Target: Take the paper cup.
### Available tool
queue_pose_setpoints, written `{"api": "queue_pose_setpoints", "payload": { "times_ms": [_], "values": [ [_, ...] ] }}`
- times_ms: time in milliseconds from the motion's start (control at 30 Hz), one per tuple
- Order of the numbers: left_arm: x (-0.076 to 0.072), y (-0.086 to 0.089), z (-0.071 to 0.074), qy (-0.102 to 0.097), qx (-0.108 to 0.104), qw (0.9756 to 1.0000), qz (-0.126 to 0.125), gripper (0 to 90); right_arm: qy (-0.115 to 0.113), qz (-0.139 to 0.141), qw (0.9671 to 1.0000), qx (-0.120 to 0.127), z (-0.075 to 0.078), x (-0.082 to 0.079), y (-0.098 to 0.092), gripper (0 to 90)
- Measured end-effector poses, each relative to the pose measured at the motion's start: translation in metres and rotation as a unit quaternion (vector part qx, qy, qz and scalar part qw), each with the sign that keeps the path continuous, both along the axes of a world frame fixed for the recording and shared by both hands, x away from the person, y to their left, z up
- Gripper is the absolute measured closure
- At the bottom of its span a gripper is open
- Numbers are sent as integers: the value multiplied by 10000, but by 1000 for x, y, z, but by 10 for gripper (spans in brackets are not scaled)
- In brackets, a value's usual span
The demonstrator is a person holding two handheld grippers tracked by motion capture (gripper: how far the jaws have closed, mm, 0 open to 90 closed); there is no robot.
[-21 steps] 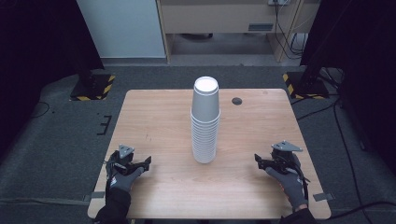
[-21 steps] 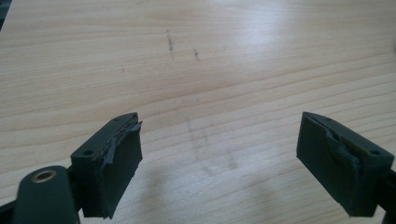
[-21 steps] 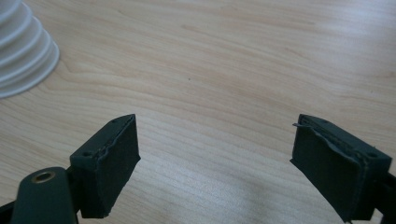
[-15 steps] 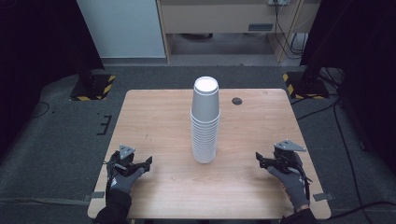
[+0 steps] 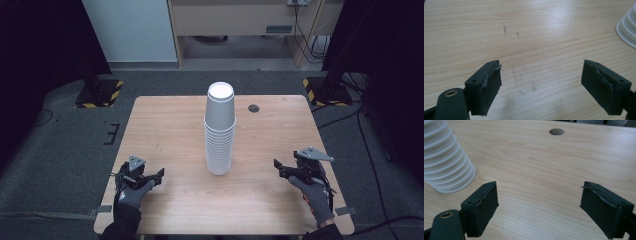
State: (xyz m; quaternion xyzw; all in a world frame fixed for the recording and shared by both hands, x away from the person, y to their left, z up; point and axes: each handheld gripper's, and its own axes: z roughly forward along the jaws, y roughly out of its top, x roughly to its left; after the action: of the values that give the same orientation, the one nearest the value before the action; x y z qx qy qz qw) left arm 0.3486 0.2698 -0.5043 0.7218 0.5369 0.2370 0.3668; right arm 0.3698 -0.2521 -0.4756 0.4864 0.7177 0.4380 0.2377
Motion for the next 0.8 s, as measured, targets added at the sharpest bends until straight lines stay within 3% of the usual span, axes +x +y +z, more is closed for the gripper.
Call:
{"api": "queue_pose_setpoints", "payload": {
  "times_ms": [67, 400, 800],
  "values": [
    [-2, -1, 1, -1, -42, 10000, -19, 152, -76, 28, 9999, 101, 5, -1, 1, 143],
    [-3, -1, 3, -131, -77, 9999, -28, 151, -341, 210, 9991, 155, 25, -2, 14, 142],
    [-4, -1, 3, -155, -93, 9998, -42, 155, -598, 464, 9967, 283, 54, 0, 33, 139]
  ]
}}
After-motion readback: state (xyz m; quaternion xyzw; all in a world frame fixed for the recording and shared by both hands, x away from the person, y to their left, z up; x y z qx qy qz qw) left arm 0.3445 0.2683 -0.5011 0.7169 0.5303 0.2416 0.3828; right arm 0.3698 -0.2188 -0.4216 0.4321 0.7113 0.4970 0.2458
